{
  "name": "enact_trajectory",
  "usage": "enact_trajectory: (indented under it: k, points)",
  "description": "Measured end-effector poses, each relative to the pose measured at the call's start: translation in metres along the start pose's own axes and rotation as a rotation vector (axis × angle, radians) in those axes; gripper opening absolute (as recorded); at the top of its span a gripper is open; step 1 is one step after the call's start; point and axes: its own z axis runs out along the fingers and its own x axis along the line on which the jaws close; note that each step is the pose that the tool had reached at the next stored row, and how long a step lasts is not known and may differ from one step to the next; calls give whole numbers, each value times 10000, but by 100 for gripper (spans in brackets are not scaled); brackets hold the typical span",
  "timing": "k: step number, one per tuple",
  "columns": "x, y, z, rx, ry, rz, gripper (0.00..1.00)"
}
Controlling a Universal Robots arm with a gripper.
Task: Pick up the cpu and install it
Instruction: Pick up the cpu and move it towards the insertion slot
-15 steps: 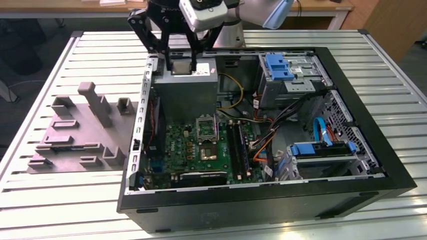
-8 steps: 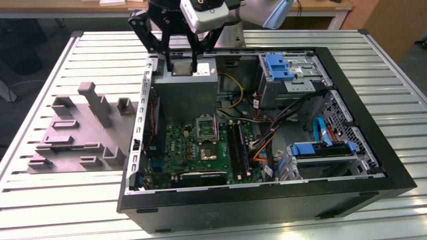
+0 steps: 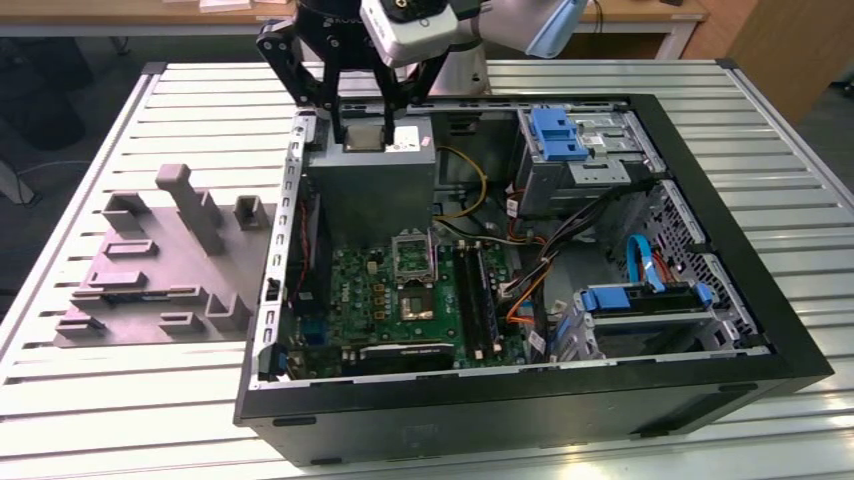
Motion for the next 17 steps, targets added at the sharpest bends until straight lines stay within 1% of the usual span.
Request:
enact_trajectory:
  k: [2,4,9,12,15,17]
  points:
    - [-1,0,0,0,0,0,47]
    - [-18,0,0,1,1,-2,47]
    - [-147,6,-1,1,5,1,47]
    - [-212,8,-1,0,5,0,47]
    - [-255,10,-2,1,6,0,47]
    - [-257,9,-2,1,5,0,47]
